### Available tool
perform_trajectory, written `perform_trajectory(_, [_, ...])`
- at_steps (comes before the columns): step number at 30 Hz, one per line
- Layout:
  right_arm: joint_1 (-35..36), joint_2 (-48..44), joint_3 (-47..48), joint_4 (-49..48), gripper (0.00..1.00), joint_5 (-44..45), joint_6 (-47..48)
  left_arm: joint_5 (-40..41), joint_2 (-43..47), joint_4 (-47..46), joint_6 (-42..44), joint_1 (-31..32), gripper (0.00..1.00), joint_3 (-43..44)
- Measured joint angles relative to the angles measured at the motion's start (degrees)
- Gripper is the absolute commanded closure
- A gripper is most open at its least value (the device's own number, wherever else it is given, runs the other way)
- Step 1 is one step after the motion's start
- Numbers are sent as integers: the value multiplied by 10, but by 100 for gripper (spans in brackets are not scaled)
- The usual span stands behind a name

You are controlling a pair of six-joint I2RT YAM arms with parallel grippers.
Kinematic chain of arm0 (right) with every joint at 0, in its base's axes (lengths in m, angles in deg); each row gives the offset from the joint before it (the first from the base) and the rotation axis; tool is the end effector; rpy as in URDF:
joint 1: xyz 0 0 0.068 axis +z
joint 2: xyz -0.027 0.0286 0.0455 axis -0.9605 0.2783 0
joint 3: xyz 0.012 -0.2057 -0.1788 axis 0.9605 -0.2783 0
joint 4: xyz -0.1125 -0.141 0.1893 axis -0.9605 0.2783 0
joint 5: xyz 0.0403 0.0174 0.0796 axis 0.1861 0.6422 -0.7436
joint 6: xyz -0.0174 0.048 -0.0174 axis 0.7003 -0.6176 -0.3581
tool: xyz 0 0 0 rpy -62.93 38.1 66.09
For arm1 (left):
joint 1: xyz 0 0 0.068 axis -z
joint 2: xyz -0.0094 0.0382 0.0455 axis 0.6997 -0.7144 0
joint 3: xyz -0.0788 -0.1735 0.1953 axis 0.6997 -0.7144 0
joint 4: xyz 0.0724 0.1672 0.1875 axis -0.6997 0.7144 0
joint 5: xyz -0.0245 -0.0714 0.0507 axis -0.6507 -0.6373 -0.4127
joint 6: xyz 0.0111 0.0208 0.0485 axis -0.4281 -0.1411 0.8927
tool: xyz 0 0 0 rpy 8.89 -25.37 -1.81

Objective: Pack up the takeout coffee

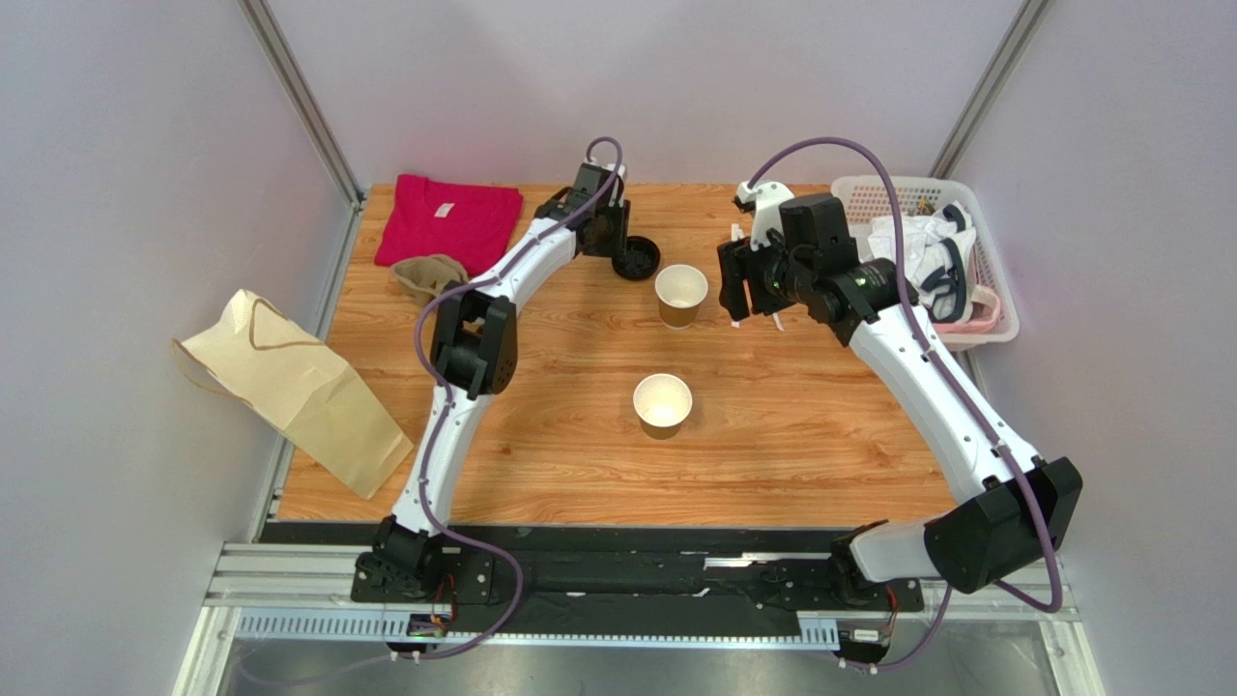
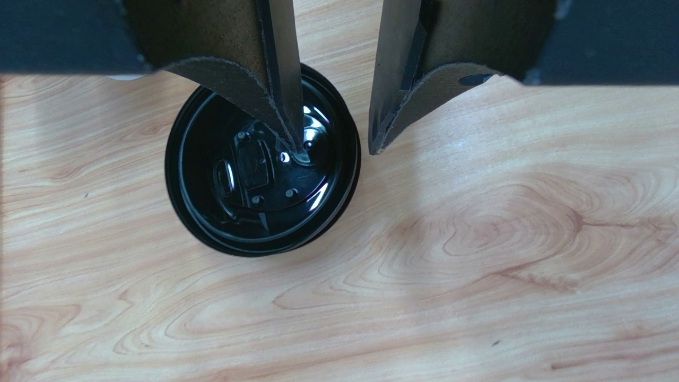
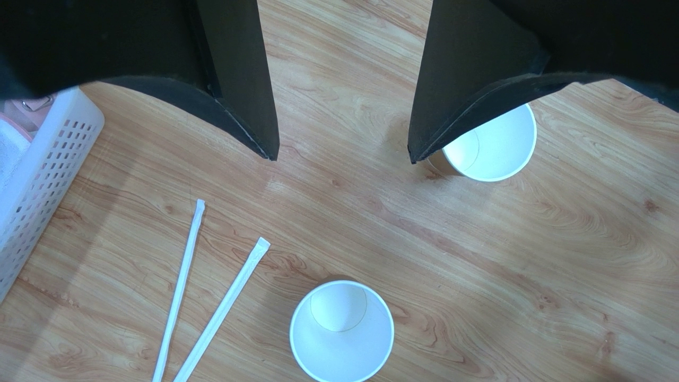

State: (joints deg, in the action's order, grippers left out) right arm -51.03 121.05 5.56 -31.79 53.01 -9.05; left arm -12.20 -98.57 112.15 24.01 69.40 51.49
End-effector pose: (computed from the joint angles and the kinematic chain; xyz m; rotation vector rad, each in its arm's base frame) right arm 0.2673 0.1156 0.3683 -0.5446 2.2470 0.2751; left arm 0.5160 -0.2411 0.1869 0.1578 2.3805 -0.3755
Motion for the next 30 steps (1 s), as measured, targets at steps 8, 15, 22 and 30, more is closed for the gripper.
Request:
perform_trajectory(8, [-5, 1, 0, 0, 36, 0, -2, 14, 0, 2, 0, 1, 67, 6])
perform_trajectory(15, [-9, 3, 1, 0, 36, 0, -4, 19, -5, 4, 0, 1, 66, 21])
perform_trajectory(22, [-14, 8, 1, 0, 37, 0, -6, 25, -8, 6, -2, 1, 66, 21])
perform_trajectory(30, [-23, 14, 2, 0, 37, -7, -11, 26, -12, 16, -5, 1, 67, 21])
